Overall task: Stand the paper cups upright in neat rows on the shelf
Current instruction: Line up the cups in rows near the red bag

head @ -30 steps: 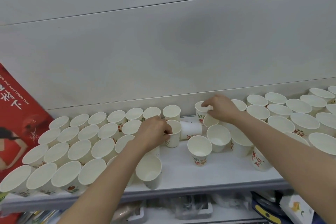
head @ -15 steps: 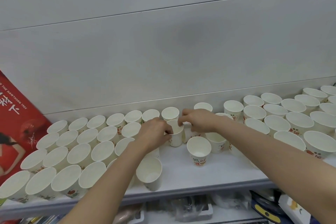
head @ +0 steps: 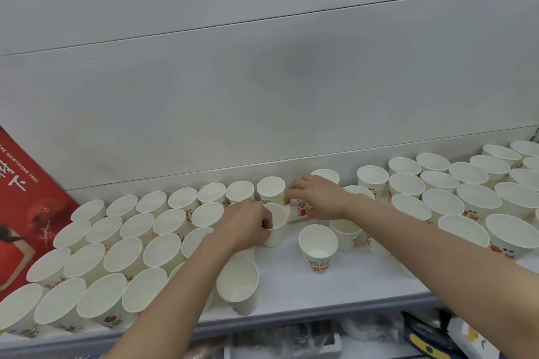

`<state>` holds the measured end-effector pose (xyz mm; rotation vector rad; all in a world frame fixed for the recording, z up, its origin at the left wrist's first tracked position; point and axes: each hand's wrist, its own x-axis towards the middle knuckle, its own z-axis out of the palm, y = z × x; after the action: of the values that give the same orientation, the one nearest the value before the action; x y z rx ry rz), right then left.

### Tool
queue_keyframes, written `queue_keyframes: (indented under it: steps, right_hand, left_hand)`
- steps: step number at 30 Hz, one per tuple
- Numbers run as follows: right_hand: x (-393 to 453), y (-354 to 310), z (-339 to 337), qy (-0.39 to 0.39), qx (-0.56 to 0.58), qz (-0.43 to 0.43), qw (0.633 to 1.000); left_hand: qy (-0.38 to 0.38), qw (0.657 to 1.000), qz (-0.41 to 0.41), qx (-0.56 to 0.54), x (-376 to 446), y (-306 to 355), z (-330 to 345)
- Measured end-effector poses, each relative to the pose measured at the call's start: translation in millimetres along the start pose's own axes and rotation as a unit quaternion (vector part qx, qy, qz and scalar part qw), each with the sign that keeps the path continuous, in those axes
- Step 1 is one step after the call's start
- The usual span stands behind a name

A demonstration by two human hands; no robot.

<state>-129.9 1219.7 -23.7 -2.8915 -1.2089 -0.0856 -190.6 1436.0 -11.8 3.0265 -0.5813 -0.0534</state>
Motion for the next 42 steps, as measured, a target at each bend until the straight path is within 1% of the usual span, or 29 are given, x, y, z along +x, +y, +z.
queue_keyframes:
  steps: [2,6,8,9,11,12,13,15,16,19,21,23,25,27,30,33,35,38,40,42]
  right_hand:
    - [1.7,0.0,4.1,0.009,-0.017,-0.001,1.000]
    - [0.4,1.5,6.6,0.044,-0.009,0.012,0.999]
    - [-6.1,5.9,2.0,0.061,0.006,0.014,0.998]
    - [-10.9,9.7,-0.3,0.071,0.020,0.013,0.997]
    - [-23.8,15.5,-8.4,0.095,0.048,0.014,0.994]
    - [-30.8,17.8,-13.5,0.115,0.062,0.017,0.991]
    - [-37.3,20.7,-18.0,0.138,0.079,0.025,0.987]
    - [-51.5,25.7,-28.2,0.180,0.121,0.056,0.975]
    - [-59.0,29.1,-33.1,0.198,0.137,0.078,0.967]
    - [-81.3,42.5,-47.4,0.259,0.176,0.147,0.938]
    - [-94.0,52.6,-53.5,0.294,0.220,0.209,0.906]
    - [-103.0,60.3,-54.6,0.313,0.253,0.249,0.881]
    - [-106.9,65.3,-51.1,0.311,0.266,0.260,0.875]
    - [-106.3,68.0,-47.1,0.308,0.279,0.269,0.869]
    - [-101.3,70.2,-45.4,0.309,0.289,0.278,0.862]
    - [-92.7,69.5,-43.0,0.299,0.286,0.281,0.866]
    - [-83.4,68.7,-39.6,0.280,0.274,0.277,0.878]
    - [-66.5,65.4,-31.9,0.249,0.238,0.254,0.904]
    - [-55.6,63.0,-25.4,0.224,0.192,0.263,0.918]
    - [-45.9,60.1,-19.0,0.190,0.120,0.289,0.931]
  left_hand:
    - [-0.004,1.000,0.016,0.005,-0.6,0.0,0.2]
    - [-0.011,1.000,0.021,-0.009,-1.7,1.7,-3.9]
    - [-0.025,0.998,0.011,-0.055,-2.9,3.2,-11.0]
    - [-0.022,0.995,0.005,-0.100,-1.8,3.5,-15.9]
    - [0.020,0.980,-0.004,-0.198,6.6,4.7,-27.5]
    - [0.054,0.973,-0.011,-0.226,14.9,5.4,-32.6]
    - [0.087,0.969,-0.020,-0.230,25.5,7.5,-36.9]
    - [0.129,0.971,-0.033,-0.197,50.4,15.8,-40.7]
    - [0.133,0.974,-0.035,-0.179,63.1,21.8,-40.0]
    - [0.096,0.988,-0.016,-0.121,97.7,42.8,-27.4]
    - [0.071,0.995,0.034,-0.067,114.5,58.8,-17.5]
    - [0.046,0.995,0.078,-0.039,126.5,73.0,-8.2]
    - [0.023,0.994,0.109,0.008,133.9,82.8,-1.0]
    - [0.028,0.990,0.125,0.057,137.4,86.4,3.7]
    - [0.049,0.987,0.116,0.095,134.8,79.7,4.9]
    - [0.049,0.987,0.093,0.125,126.2,62.8,2.0]
    - [0.042,0.988,0.077,0.123,120.3,52.6,-0.3]
    - [0.038,0.993,0.063,0.088,111.7,42.1,-2.3]
    - [0.051,0.996,0.057,0.054,104.8,36.7,-5.0]
    - [0.074,0.996,0.053,0.024,95.9,29.9,-10.3]
